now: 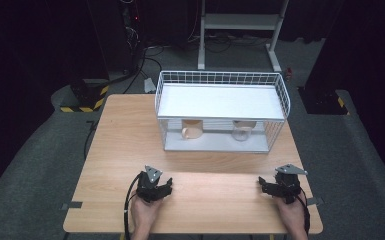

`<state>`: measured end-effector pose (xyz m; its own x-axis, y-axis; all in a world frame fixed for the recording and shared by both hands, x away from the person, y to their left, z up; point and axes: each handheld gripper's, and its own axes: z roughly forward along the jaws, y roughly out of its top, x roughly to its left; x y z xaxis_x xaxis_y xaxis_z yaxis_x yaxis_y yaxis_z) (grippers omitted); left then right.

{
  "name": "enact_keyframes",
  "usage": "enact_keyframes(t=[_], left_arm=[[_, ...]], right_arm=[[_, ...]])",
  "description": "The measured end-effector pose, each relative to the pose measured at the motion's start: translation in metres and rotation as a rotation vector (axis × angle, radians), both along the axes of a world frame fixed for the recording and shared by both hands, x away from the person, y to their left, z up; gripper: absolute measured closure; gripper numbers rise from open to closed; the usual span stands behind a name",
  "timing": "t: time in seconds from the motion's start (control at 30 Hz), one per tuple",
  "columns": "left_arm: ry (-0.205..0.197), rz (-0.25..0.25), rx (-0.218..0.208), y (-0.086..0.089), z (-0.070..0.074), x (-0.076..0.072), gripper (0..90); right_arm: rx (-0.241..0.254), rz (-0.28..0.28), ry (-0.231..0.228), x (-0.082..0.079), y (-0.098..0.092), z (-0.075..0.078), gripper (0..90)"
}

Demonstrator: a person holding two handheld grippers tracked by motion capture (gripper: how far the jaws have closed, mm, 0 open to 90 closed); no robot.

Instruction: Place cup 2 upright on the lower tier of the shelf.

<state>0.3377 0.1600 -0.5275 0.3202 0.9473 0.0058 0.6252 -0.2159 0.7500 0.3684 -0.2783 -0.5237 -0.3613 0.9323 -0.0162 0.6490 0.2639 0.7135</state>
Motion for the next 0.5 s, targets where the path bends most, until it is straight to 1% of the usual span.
enact_keyframes(t=[0.03,0.07,0.5], left_arm=[[-0.002,0.005,-0.008,0.0006,-0.0001,0.0004,30.2],[-0.002,0.004,0.003,-0.0002,-0.0001,0.0002,30.2],[0.003,0.006,0.001,-0.0014,-0.0002,-0.0002,27.2]], right_arm=[[0.000,0.000,0.000,0.0000,0.0000,0.0000,18.2],[0.000,0.000,0.000,0.0000,0.0000,0.0000,18.2],[0.000,-0.001,0.000,-0.0001,0.0000,-0.0001,18.2]])
